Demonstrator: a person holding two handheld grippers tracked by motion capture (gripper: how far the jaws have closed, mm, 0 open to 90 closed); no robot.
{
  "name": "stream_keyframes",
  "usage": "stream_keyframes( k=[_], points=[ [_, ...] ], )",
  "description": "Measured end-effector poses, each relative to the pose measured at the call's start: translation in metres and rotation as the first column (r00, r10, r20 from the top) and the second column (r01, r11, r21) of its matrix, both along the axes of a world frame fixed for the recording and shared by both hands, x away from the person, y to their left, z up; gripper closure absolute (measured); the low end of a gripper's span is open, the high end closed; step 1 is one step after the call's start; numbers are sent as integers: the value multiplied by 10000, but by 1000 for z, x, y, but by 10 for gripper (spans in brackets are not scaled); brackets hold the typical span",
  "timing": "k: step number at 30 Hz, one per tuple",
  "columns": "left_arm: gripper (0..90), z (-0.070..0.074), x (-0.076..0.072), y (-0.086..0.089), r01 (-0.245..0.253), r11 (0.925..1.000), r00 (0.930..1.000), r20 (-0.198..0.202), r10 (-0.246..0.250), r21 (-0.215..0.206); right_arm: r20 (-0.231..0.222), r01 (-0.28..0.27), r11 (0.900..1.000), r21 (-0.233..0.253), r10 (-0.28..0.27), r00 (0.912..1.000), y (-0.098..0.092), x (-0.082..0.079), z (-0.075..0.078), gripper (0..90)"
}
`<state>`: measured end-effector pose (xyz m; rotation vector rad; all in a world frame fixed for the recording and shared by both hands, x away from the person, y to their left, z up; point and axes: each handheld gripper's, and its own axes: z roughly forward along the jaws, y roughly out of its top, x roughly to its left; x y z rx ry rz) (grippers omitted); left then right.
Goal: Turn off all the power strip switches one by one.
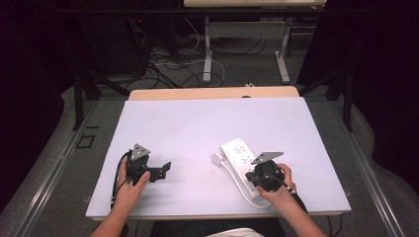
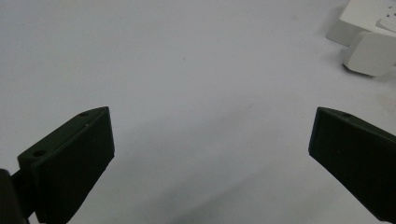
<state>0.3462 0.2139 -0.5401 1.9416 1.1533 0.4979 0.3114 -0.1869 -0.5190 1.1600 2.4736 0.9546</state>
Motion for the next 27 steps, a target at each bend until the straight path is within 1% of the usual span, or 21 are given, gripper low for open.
stream_keyframes(
  k=[1, 2, 3, 4, 5, 6, 7, 8, 9, 11, 12, 14, 15, 16, 19, 22, 24, 25, 27],
  points=[
    [0, 0, 0, 0, -2, 10000, 10000, -6, 2, -1, 35, 41, 10000, 50, -41, 10000, 1, 1, -1, 885],
    [0, 0, 0, 0, -9, 10000, 10000, -3, 9, -3, 43, -79, 9999, -74, 79, 10000, 1, 2, 0, 884],
    [0, 0, 0, 0, -10, 10000, 10000, -2, 10, -3, -36, 10, 10000, -86, -10, 10000, 1, 2, 0, 885],
    [0, 0, 0, 0, -10, 10000, 10000, 0, 10, 3, 42, 120, 9999, 47, -120, 9999, 3, 3, -1, 885],
    [0, 0, 0, 0, -11, 10000, 10000, 1, 11, 5, 48, -24, 10000, -49, 24, 10000, 2, 4, 0, 885],
    [0, 0, 0, 0, -14, 10000, 10000, -3, 14, 2, 68, 2, 10000, -46, -2, 10000, 3, 5, -1, 885],
    [0, 0, 0, 0, -15, 10000, 10000, -5, 15, 1, 124, -21, 10000, 80, 20, 9999, 3, 6, -1, 885],
    [0, 0, 0, 0, -15, 10000, 10000, -8, 15, 6, -94, 22, 9999, -109, -23, 10000, 3, 6, 1, 885],
    [0, 0, 0, 0, -18, 10000, 10000, -10, 18, 2, 25, 57, 10000, -61, -57, 10000, 4, 7, 0, 885],
    [0, 0, 0, 0, -20, 10000, 10000, 19, 20, 4, 19, 53, 10000, 6, -53, 10000, 6, 9, -1, 885],
    [0, 0, 0, 0, -23, 10000, 10000, 18, 23, -3, -35, -45, 10000, -78, 45, 10000, 6, 10, 0, 885],
    [0, 0, 0, 0, -37, 10000, 10000, -16, 37, 1, 135, 57, 10000, -16, -56, 9999, 7, 12, -2, 885],
    [0, 0, 0, 0, -15, 10000, 10000, -14, 15, 39, 40, 81, 10000, -13, -81, 10000, 8, 13, -1, 885],
    [0, 0, 0, 0, -31, 10000, 10000, -15, 31, 6, 117, 41, 10000, 3, -41, 9999, 8, 14, -2, 885],
    [0, -1, 0, 0, -77, 10000, 10000, 49, 78, -13, 103, 68, 10000, 8, -68, 9999, 10, 17, -3, 885],
    [0, 0, 0, 0, -49, 10000, 10000, 45, 49, -7, 2, 137, 9999, -32, -137, 9999, 12, 19, -3, 885],
    [0, 0, -1, 0, -52, 10000, 10000, 44, 52, -6, 43, -3, 10000, -70, 4, 10000, 12, 21, -4, 885],
    [0, 0, -1, 0, -51, 10000, 10000, 46, 51, -8, 17, 163, 9999, -11, -163, 9999, 13, 21, -4, 885],
    [0, -1, -1, 0, -58, 10000, 10000, 49, 58, -36, 45, 16, 10000, -19, -16, 10000, 13, 23, -5, 885]
  ],
)
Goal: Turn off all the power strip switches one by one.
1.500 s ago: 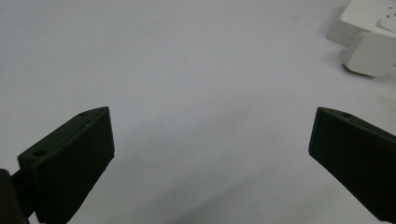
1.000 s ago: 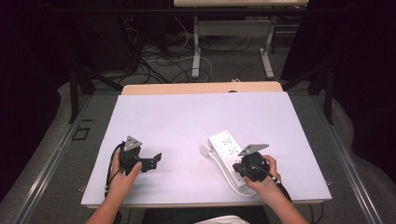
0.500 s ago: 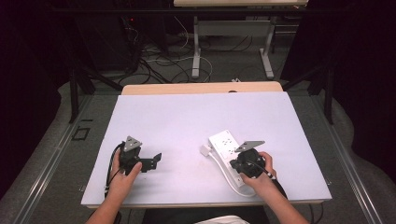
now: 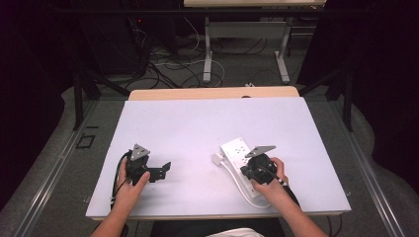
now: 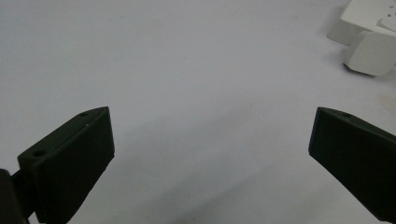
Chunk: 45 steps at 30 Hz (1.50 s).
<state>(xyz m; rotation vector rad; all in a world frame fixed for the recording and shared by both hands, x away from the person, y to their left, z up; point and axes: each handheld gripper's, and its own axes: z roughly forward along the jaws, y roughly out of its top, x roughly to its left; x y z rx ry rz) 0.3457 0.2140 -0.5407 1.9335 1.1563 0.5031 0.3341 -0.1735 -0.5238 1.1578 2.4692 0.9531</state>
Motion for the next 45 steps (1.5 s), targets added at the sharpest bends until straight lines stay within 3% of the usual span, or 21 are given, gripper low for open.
stream_keyframes(
  k=[7, 31, 35, 37, 45],
  points=[
    [0, 0, 0, 0, 8, 10000, 10000, -2, -8, -1, -141, -34, 9999, -127, 32, 9999, 3, 3, 0, 887],
    [0, 0, 0, 0, 3, 10000, 10000, -5, -3, 49, -133, -5, 9999, 167, 7, 9999, 2, 6, -2, 900],
    [0, 0, 0, -1, 25, 10000, 10000, 17, -25, 31, -179, -23, 9995, 311, 29, 9998, 1, 7, -4, 900],
    [0, 0, 0, 0, 46, 10000, 10000, -18, -46, 41, -376, 12, 9999, 156, -6, 9993, 1, 7, -3, 900],
    [0, 0, 0, -1, 10, 10000, 10000, -14, -10, 35, -176, 145, 9994, 319, -140, 9997, 2, 6, -5, 900]
  ],
)
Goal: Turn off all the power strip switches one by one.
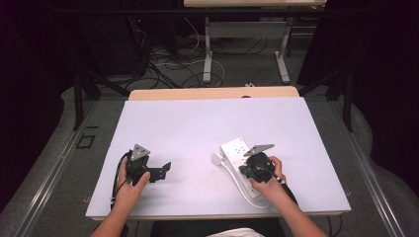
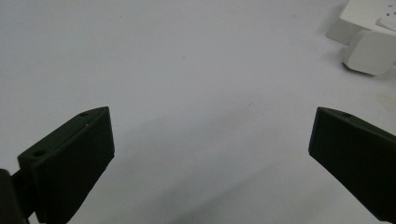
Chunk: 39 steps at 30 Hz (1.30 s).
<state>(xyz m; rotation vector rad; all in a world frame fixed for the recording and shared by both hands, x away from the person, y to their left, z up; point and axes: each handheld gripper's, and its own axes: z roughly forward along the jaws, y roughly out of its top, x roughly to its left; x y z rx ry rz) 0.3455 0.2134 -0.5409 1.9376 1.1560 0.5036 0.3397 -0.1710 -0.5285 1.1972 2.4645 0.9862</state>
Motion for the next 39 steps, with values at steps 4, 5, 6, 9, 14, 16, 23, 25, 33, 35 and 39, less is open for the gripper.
stream_keyframes(
  k=[4, 5, 6, 9, 14, 16, 23, 25, 33, 35, 39],
  points=[
    [0, 0, 0, 0, 8, 10000, 10000, -10, -8, -32, -119, -97, 9999, -104, 96, 9999, -1, 0, 1, 900],
    [0, 0, 0, 0, 10, 10000, 10000, -10, -10, -35, -156, -76, 9999, -115, 74, 9999, -1, 0, 1, 900],
    [0, 0, 0, 0, 12, 10000, 10000, -14, -12, -38, -9, -39, 10000, -12, 39, 10000, -1, 0, 0, 900],
    [0, 0, 0, 0, -1, 10000, 10000, -16, 1, -39, 2, -18, 10000, 45, 18, 10000, 0, 0, 0, 900],
    [0, 0, 0, 0, -22, 10000, 10000, -16, 22, -46, -125, -97, 9997, -236, 94, 9999, 0, 0, 2, 900],
    [0, 0, 0, 1, -9, 10000, 10000, -29, 9, -75, -161, -158, 9997, -194, 155, 9998, 0, 1, 2, 900],
    [0, 0, 0, 1, 4, 10000, 9999, -108, -5, -93, -19, -13, 9994, -354, 12, 10000, 1, 7, 6, 900],
    [0, -1, 1, 1, -18, 9999, 10000, -62, 17, -107, -43, 33, 9991, -426, -35, 10000, 2, 9, 9, 900],
    [0, 0, 0, 1, -21, 10000, 10000, -69, 20, -97, 3, -57, 9971, -764, 58, 10000, 6, 21, 22, 900],
    [0, -1, 1, 1, -33, 9999, 10000, -59, 32, -103, 199, -55, 9978, -660, 68, 9998, 7, 26, 22, 900],
    [0, -1, 1, 1, -13, 10000, 10000, -47, 13, -88, 63, 68, 9980, -622, -64, 10000, 11, 33, 24, 900]
  ],
)
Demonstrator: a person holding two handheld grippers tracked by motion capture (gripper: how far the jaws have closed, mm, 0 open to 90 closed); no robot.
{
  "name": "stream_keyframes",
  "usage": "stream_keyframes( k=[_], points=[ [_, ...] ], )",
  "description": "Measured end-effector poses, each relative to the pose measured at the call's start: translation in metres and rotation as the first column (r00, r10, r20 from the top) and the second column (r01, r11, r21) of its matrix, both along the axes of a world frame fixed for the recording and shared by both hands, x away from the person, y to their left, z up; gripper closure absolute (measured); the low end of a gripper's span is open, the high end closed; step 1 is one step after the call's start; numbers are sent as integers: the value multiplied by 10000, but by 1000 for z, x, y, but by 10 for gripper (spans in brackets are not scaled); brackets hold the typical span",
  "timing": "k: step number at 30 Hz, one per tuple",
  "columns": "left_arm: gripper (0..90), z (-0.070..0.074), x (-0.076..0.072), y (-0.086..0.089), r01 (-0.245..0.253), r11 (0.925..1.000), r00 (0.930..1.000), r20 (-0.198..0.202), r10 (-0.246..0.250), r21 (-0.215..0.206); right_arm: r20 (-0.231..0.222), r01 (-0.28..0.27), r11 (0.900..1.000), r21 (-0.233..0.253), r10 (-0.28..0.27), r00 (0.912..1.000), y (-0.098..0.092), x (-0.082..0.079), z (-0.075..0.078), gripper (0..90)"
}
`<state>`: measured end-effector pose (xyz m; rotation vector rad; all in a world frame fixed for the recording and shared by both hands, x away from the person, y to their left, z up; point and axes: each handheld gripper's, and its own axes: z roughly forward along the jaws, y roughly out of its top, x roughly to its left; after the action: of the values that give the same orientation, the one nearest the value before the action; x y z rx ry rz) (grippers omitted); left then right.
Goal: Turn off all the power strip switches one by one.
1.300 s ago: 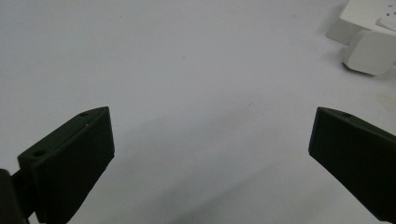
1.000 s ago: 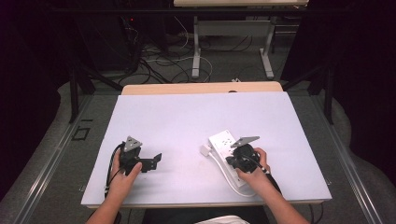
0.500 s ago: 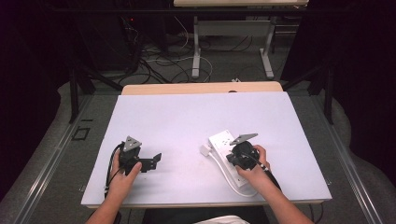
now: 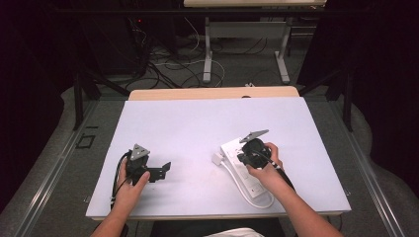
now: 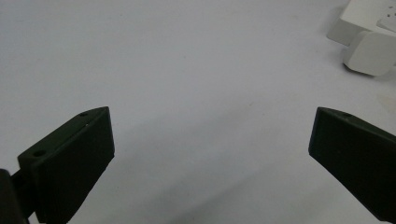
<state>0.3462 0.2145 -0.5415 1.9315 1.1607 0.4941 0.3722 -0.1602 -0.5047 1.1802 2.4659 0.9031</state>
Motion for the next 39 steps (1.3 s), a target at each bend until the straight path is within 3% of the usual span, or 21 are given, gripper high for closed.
stream_keyframes(
  k=[7, 11, 12, 13, 14, 26, 39],
  points=[
    [0, 0, 0, 0, 20, 10000, 10000, 1, -20, -15, -298, -79, 9997, -252, 72, 9995, 8, 9, -2, 900],
    [0, 0, 0, 0, 23, 10000, 10000, -1, -23, -18, -155, -103, 9992, -381, 97, 9998, 12, 11, -6, 900],
    [0, 0, 0, 0, 28, 10000, 10000, -1, -28, -11, -354, -218, 9993, -303, 207, 9992, 12, 10, -5, 900],
    [0, 1, 0, 0, 69, 10000, 10000, -30, -69, 38, -279, -197, 9994, -269, 189, 9994, 13, 11, -7, 900],
    [0, 0, 0, 0, 73, 10000, 10000, -20, -73, 43, -509, -271, 9984, -494, 246, 9984, 13, 11, -5, 900],
    [0, 0, 0, 0, 57, 10000, 10000, 24, -57, 9, -452, -376, 9982, -462, 355, 9983, 17, 12, -11, 900],
    [0, 1, 0, 0, 104, 9999, 9999, -34, -104, 50, -841, -212, 9983, -542, 166, 9963, 18, 13, -12, 900]
  ],
)
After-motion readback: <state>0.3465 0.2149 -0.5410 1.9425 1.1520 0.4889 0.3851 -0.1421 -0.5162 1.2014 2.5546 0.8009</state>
